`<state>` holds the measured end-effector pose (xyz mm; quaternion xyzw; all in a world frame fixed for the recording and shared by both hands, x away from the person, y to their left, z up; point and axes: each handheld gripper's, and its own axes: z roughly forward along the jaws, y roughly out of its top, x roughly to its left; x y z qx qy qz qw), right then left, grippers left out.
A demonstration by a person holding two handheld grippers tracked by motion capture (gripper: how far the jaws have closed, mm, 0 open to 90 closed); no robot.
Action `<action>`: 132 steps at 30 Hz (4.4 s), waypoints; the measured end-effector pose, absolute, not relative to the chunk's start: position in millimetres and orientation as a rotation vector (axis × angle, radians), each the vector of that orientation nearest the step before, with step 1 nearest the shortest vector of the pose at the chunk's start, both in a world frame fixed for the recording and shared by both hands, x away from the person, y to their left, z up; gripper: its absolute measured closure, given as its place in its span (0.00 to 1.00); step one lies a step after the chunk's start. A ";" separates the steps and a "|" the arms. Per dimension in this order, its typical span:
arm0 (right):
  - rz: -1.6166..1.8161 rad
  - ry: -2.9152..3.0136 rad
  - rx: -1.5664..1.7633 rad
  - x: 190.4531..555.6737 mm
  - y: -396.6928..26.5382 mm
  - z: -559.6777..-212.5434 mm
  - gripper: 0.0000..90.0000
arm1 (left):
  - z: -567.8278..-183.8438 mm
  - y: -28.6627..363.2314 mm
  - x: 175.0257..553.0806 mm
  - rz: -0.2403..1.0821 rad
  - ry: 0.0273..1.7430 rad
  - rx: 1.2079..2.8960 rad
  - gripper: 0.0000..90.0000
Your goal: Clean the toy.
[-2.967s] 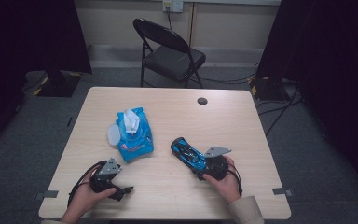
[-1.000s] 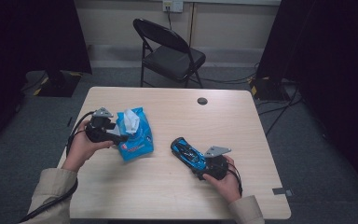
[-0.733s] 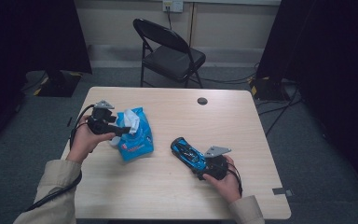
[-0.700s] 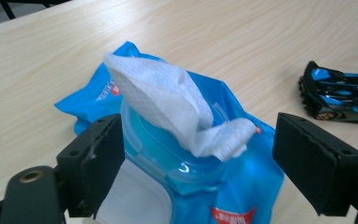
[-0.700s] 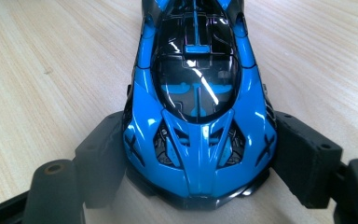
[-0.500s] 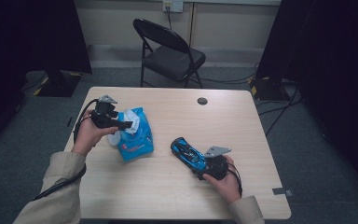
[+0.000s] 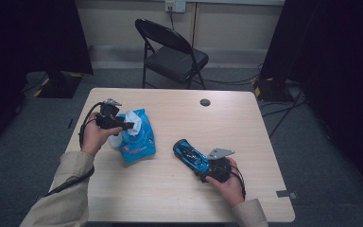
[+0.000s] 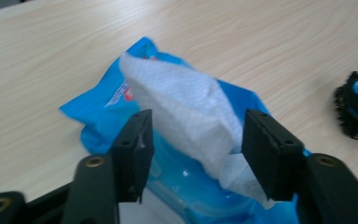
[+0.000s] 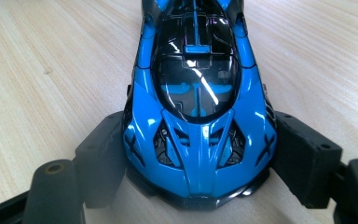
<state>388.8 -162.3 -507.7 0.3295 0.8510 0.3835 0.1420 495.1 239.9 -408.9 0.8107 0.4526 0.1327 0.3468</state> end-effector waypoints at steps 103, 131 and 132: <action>1.113 2.464 0.945 392.8 -160.3 -507.7 0.28 | -301.6 154.1 392.6 0.018 0.887 1.969 1.00; 1.114 2.466 0.943 393.4 -159.9 -507.7 0.28 | -486.3 139.2 383.6 0.037 1.018 2.155 0.70; 1.114 2.466 0.943 393.4 -159.9 -507.7 0.28 | -487.9 139.1 383.4 0.050 1.014 2.162 0.64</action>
